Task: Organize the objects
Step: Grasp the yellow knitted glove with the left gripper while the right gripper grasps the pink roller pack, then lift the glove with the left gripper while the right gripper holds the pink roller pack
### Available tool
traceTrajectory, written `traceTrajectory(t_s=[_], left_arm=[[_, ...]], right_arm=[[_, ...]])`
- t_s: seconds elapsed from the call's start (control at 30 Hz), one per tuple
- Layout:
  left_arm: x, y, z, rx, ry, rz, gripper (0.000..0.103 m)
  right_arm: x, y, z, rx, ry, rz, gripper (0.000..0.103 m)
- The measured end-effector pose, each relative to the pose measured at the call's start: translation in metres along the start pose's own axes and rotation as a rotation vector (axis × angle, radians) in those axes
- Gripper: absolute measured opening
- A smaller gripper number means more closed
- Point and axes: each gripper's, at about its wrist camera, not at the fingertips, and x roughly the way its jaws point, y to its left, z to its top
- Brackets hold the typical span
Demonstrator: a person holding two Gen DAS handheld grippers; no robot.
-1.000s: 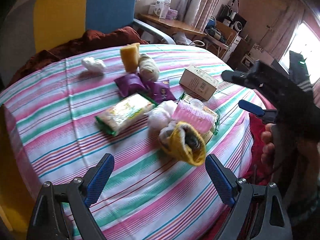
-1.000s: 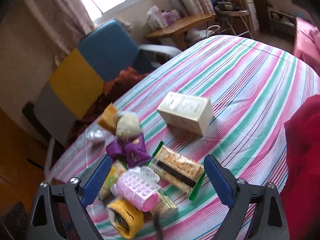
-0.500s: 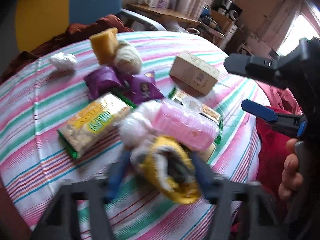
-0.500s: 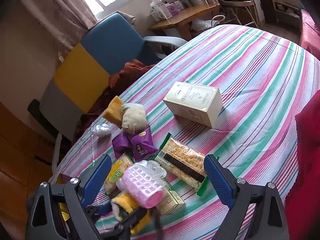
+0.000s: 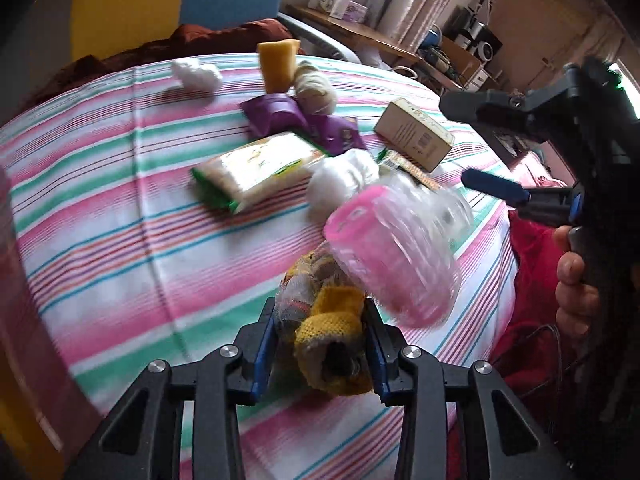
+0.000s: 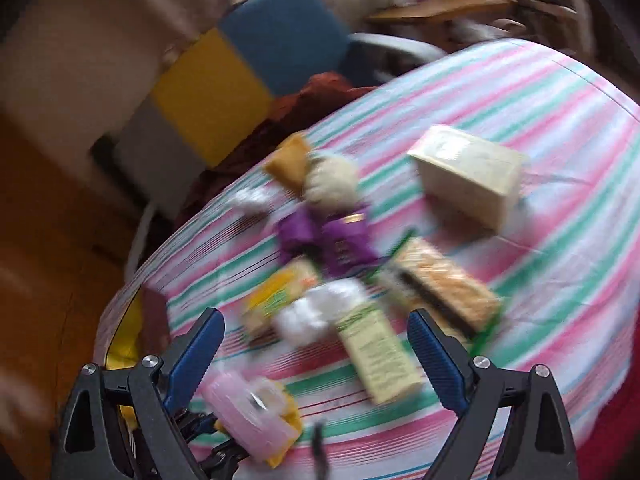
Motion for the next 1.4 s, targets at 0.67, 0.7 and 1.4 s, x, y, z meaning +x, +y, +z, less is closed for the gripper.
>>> traceTrajectory(t_s=[0.67,0.7,1.4], left_arm=[[-0.007,0.012,-0.007,-0.03,-0.023,0.061,0.043],[-0.006,0.011,-0.006,-0.028,-0.022,0.062,0.043],[-0.002,0.008,-0.011,-0.003,-0.029,0.051,0.038]], right_arm=[[0.032,0.059,-0.032,-0.285,0.213,0.067,0.09],[0.033,0.058,-0.033,-0.287,0.218,0.068,0.09],[0.048,0.034,-0.028,-0.206,0.257,-0.062,0.067]])
